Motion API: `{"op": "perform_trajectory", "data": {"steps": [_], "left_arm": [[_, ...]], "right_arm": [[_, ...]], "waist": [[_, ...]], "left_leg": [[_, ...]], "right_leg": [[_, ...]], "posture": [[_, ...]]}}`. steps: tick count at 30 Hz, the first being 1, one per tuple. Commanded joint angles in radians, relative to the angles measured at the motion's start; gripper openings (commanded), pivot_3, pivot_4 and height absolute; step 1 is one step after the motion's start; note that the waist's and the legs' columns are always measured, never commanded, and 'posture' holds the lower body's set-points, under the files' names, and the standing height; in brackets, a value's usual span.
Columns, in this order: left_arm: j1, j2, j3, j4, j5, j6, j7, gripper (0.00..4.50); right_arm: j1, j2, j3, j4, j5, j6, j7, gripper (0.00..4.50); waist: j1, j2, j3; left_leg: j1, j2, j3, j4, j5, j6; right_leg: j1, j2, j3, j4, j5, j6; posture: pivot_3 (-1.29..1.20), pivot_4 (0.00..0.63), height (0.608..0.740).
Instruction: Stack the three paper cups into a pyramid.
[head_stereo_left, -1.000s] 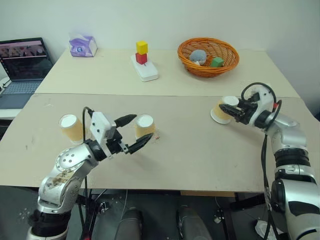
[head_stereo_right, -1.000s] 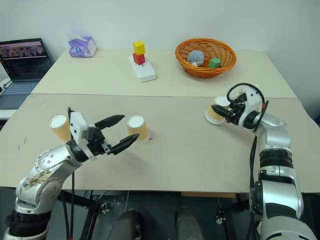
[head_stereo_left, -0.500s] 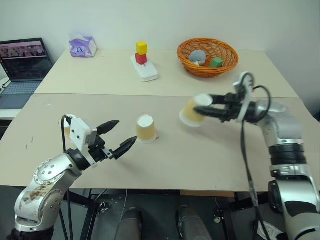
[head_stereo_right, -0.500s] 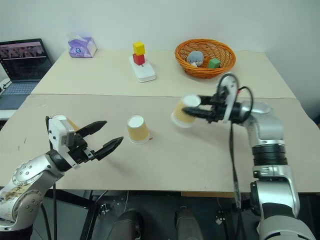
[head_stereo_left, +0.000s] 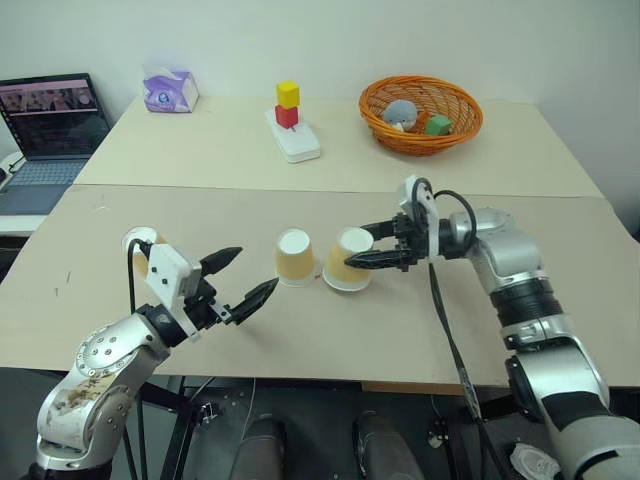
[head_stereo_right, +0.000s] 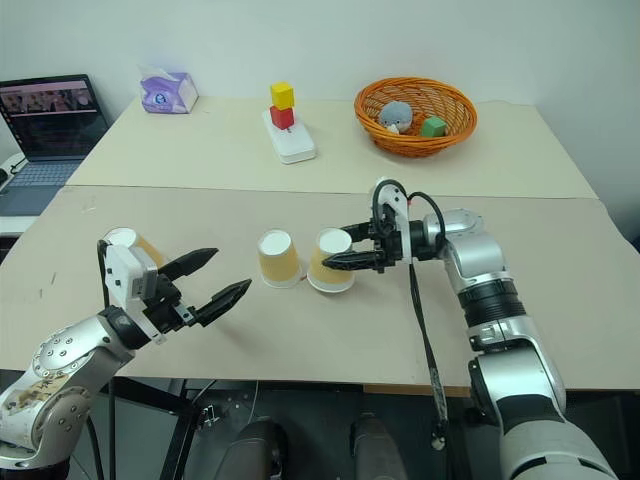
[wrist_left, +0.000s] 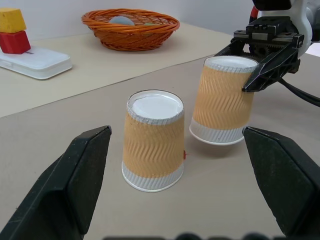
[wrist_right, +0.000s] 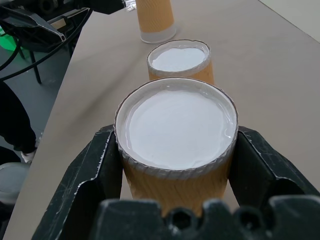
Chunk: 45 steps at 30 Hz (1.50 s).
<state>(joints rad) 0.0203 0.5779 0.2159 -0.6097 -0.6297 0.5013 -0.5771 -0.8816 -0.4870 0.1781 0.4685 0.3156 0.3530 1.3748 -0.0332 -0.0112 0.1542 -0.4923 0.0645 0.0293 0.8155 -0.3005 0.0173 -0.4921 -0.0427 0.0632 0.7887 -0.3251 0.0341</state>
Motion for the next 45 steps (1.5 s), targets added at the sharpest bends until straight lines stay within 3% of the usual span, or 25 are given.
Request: {"op": "perform_trajectory", "data": {"steps": [1, 16, 27, 32, 39, 45], "left_arm": [[0.0, -0.004, 0.007, -0.044, -0.001, -0.02, 0.009, 4.5], [-0.028, -0.012, -0.011, -0.042, -0.006, -0.012, 0.02, 4.5], [-0.026, -0.015, -0.003, -0.047, -0.01, -0.012, 0.033, 4.5], [-0.032, -0.018, -0.004, -0.044, -0.01, -0.014, 0.039, 4.5], [-0.043, -0.024, -0.009, -0.034, -0.01, -0.016, 0.044, 4.5], [-0.048, -0.029, -0.014, -0.022, -0.011, -0.017, 0.032, 4.5]], "right_arm": [[-0.03, 0.014, -0.011, 0.018, -0.011, -0.043, 0.012, 3.12], [-0.11, 0.093, -0.024, 0.2, -0.074, -0.146, -0.013, 3.12], [-0.116, 0.105, -0.029, 0.221, -0.078, -0.147, -0.018, 3.12], [-0.139, 0.117, -0.036, 0.272, -0.101, -0.173, -0.067, 4.47], [-0.135, 0.104, -0.049, 0.249, -0.081, -0.153, -0.03, 4.47], [-0.106, 0.008, -0.104, 0.14, 0.027, 0.0, 0.127, 4.47]], "waist": [[0.0, 0.0, 0.0], [-0.007, 0.0, 0.0], [-0.007, 0.0, 0.0], [-0.007, 0.0, 0.0], [-0.007, 0.0, 0.0], [0.0, 0.0, 0.0]], "left_leg": [[0.0, 0.0, 0.0, 0.0, 0.0, 0.0], [0.0, 0.0, 0.0, 0.0, 0.0, 0.0], [0.0, 0.0, 0.0, 0.0, 0.0, 0.0], [0.0, 0.0, 0.0, 0.0, 0.0, 0.0], [0.0, 0.0, 0.0, 0.0, 0.0, 0.0], [-0.001, 0.0, 0.0, 0.0, 0.0, 0.0]], "right_leg": [[0.0, 0.0, 0.0, 0.0, 0.0, 0.0], [0.0, 0.0, 0.0, 0.001, 0.0, 0.0], [0.0, 0.0, 0.0, 0.001, 0.0, 0.0], [0.0, 0.0, 0.0, 0.001, 0.0, 0.0], [-0.001, 0.0, 0.0, 0.001, 0.0, 0.0], [0.0, 0.0, 0.0, 0.0, 0.0, 0.0]], "posture": [[0.0, 0.15, 0.666], [0.0, 0.15, 0.666], [0.0, 0.15, 0.666], [0.0, 0.15, 0.666], [0.0, 0.15, 0.666], [0.0, 0.15, 0.666]]}}
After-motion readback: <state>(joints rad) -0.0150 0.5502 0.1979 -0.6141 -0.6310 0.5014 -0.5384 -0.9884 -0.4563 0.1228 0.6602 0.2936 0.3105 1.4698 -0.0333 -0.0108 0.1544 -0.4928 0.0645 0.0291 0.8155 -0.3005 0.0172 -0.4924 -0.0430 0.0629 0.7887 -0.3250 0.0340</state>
